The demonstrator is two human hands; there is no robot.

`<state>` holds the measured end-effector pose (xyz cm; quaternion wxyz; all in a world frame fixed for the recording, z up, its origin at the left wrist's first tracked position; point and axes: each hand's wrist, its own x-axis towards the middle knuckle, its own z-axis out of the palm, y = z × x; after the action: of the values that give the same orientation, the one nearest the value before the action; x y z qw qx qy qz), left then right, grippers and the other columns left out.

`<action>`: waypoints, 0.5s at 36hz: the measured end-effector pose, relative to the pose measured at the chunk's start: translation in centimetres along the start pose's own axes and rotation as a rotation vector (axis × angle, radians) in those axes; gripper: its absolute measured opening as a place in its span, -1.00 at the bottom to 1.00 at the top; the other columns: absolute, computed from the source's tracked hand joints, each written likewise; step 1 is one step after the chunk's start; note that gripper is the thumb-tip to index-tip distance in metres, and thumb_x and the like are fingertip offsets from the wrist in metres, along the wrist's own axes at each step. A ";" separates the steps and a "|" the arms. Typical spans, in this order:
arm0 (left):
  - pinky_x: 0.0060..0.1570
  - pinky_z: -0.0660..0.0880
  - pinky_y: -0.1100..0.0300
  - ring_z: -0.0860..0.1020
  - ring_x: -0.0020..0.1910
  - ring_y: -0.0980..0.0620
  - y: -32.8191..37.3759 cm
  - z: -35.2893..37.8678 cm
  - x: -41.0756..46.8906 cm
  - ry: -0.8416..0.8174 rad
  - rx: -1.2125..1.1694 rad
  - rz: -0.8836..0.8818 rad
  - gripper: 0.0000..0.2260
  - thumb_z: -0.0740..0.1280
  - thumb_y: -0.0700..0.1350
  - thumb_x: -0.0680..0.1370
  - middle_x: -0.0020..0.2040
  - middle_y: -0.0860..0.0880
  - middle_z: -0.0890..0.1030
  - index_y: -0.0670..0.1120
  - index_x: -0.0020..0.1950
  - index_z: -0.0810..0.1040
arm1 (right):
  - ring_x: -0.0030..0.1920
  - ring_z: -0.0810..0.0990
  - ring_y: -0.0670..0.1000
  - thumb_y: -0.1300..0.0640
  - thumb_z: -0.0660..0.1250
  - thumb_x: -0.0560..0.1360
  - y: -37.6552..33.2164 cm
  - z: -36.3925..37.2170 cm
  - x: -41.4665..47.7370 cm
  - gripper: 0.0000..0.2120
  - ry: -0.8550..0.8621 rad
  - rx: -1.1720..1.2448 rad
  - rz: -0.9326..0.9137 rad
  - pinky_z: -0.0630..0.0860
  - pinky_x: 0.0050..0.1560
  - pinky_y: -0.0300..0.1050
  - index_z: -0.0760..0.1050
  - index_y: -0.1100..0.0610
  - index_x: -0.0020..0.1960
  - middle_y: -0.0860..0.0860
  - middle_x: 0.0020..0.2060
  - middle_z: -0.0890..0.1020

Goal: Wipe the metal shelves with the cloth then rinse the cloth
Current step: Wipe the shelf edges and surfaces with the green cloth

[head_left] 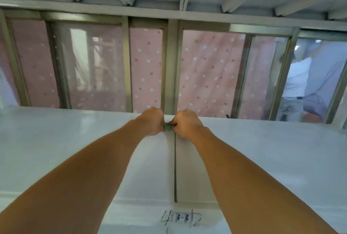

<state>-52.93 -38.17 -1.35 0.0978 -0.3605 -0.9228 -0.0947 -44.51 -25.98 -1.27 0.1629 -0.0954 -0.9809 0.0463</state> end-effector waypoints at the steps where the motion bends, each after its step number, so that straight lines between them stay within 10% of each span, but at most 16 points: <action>1: -0.19 0.50 0.11 0.55 -0.19 -0.10 -0.2 0.2 1.0 -0.004 -0.004 -0.006 -0.79 0.39 -0.07 0.50 -0.17 -0.11 0.60 -0.13 0.06 0.70 | 0.08 0.59 0.16 0.08 0.31 0.57 0.3 0.2 1.0 -0.71 -0.012 -0.003 -0.003 0.53 0.16 -0.11 0.62 -0.03 0.26 0.11 0.11 0.62; 18: 0.01 0.58 0.09 0.59 -0.10 -0.06 -3.3 2.8 12.9 0.033 -0.067 -0.068 -0.82 0.37 -0.14 0.54 -0.05 -0.13 0.62 -0.18 0.08 0.67 | -0.06 0.59 0.16 0.09 0.33 0.53 3.8 3.2 13.3 -0.78 -0.047 0.002 0.014 0.57 0.03 -0.12 0.69 0.09 0.10 0.15 -0.03 0.62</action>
<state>-64.80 -31.52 -1.16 0.0978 -0.3305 -0.9290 -0.1348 -57.30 -19.72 -0.64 0.1397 -0.1011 -0.9837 0.0508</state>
